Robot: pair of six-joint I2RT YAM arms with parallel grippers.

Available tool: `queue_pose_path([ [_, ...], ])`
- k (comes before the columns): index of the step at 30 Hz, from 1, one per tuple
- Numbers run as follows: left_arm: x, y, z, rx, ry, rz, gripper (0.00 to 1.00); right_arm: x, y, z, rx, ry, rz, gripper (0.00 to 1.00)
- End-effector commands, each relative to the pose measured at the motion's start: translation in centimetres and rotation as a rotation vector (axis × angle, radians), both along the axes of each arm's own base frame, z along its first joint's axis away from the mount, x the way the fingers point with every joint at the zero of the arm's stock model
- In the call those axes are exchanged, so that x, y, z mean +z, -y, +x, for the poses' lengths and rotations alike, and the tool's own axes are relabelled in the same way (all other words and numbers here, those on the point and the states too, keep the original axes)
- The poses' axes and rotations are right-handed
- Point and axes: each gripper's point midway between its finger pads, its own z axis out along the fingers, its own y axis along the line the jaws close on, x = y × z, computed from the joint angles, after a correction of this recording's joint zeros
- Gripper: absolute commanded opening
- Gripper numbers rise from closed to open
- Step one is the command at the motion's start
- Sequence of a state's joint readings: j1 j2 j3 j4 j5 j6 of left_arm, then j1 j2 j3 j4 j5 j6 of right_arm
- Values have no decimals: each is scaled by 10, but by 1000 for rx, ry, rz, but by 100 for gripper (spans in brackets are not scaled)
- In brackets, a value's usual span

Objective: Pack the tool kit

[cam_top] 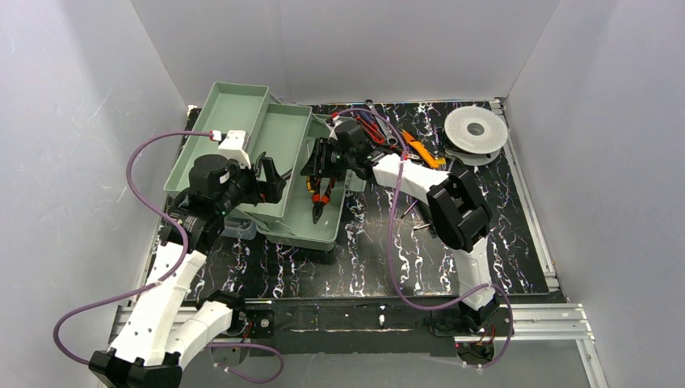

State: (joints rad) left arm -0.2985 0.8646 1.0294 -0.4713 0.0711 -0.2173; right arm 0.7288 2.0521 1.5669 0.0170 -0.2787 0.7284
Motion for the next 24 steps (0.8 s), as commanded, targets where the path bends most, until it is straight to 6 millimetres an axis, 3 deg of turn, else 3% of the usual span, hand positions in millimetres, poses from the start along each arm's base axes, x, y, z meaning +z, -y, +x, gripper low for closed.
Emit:
queue_pose_path([
  [1, -1, 1, 0, -18, 2, 1, 98, 35, -13, 7, -5, 36, 80, 66],
  [5, -1, 3, 0, -29, 2, -4, 98, 50, 0, 4, -27, 90, 74, 77],
  [13, -1, 8, 0, -66, -3, -31, 98, 101, 51, -28, -45, 243, 21, 73],
  [18, -2, 16, 1, -103, -17, -56, 98, 88, 113, -45, -132, 268, -182, 72],
  [24, -2, 25, -1, -149, -28, -86, 98, 55, 219, -63, -381, 269, -470, 73],
])
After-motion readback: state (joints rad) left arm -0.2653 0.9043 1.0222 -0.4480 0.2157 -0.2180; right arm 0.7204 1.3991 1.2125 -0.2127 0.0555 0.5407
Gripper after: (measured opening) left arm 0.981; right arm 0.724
